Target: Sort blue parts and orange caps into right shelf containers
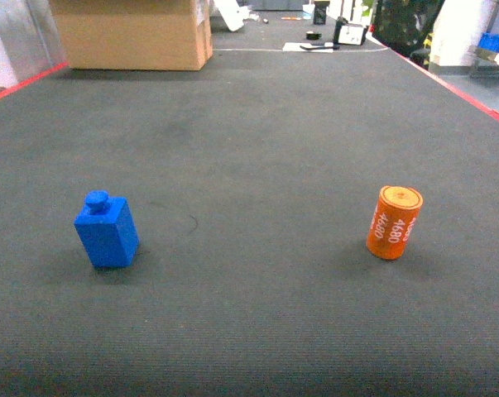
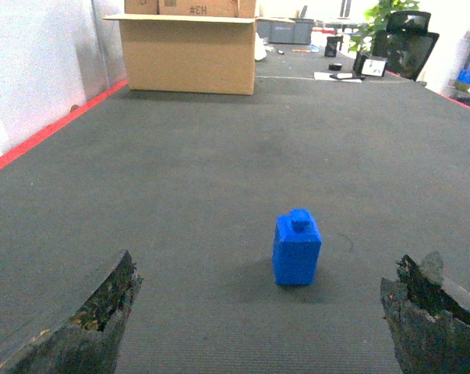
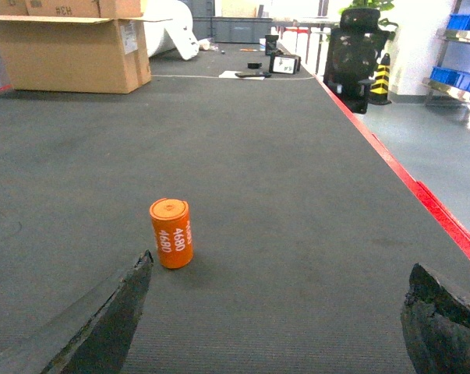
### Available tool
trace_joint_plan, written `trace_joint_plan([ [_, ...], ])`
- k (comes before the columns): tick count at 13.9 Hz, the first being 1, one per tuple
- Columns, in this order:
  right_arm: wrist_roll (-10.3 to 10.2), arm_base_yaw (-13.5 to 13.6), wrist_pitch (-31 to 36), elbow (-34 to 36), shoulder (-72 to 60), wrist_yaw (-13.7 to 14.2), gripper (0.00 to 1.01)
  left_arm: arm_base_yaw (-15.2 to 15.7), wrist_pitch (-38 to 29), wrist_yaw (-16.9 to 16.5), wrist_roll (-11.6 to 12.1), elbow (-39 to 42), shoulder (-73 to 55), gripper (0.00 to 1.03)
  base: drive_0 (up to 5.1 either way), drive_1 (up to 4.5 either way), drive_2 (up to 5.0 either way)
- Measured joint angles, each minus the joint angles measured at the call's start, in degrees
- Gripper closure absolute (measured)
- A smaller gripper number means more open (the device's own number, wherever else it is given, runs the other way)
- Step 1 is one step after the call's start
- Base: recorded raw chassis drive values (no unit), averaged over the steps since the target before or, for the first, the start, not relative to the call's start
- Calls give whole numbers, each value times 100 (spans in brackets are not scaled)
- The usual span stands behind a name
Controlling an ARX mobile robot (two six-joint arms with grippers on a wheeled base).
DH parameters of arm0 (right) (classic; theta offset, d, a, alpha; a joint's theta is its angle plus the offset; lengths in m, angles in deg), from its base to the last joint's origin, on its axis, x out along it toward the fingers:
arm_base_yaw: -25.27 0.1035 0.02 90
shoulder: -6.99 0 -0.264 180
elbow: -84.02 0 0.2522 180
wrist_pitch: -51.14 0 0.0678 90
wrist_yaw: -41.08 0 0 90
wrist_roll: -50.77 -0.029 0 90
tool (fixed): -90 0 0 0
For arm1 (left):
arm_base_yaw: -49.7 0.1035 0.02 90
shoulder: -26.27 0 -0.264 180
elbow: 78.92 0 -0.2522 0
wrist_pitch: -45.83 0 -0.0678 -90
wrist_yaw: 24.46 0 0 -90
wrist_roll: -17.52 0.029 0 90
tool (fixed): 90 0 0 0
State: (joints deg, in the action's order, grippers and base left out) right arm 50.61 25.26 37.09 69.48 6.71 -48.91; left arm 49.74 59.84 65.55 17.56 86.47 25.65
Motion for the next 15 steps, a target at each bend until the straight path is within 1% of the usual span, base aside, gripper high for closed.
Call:
trace_joint_plan([
  [15,0,0,0,0,0,0,3,0,0,0,0,0,0,5,0,0,0],
])
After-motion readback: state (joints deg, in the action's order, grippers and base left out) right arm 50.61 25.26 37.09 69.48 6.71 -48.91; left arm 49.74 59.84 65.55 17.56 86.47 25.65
